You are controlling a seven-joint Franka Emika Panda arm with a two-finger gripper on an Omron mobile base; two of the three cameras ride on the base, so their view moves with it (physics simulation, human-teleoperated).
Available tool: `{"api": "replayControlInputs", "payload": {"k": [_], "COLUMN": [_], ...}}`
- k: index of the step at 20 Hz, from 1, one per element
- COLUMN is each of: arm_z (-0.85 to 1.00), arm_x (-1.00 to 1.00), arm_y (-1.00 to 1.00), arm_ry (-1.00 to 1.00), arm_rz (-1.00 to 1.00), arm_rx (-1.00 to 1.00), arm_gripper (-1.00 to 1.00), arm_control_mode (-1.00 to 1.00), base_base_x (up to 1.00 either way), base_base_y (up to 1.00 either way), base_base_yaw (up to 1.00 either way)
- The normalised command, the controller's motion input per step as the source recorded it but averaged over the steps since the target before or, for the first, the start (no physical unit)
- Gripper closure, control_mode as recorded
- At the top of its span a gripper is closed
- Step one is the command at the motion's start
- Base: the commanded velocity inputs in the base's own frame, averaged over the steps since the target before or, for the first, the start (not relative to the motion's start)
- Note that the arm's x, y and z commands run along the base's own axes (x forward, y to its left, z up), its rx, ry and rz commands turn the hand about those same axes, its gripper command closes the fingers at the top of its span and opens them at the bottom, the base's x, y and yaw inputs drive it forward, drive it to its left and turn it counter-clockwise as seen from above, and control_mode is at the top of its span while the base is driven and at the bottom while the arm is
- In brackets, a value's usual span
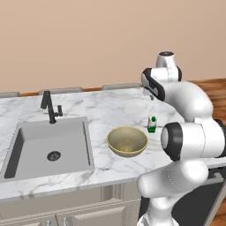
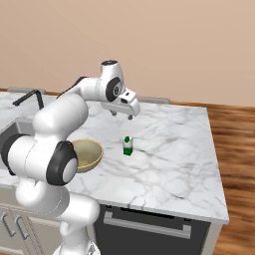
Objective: Gather the eggs and milk located in the vicinity of the sink area and place them right next to the bowl.
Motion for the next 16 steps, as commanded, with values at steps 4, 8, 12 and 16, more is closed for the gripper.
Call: {"api": "replayControlInputs", "payload": {"k": [4, 8, 12, 16], "arm_z": [-0.12, -0.14, -0.28, -0.16], "arm_x": [0.00, 0.15, 0.10, 0.05], "arm_y": [0.00, -0.02, 0.00, 0.00], "arm_ry": [0.00, 0.03, 0.02, 0.00], "arm_rz": [0.00, 0.00, 0.02, 0.03], "arm_rx": [0.07, 0.16, 0.05, 0.00], "arm_gripper": [-1.00, -1.00, -1.00, -1.00], "arm_control_mode": [-1.00, -1.00, -1.00, -1.00], "base_base_x": [0.00, 0.00, 0.00, 0.00], "base_base_y": [0.00, 0.00, 0.00, 0.00], "base_base_yaw": [0.00, 0.00, 0.00, 0.00]}}
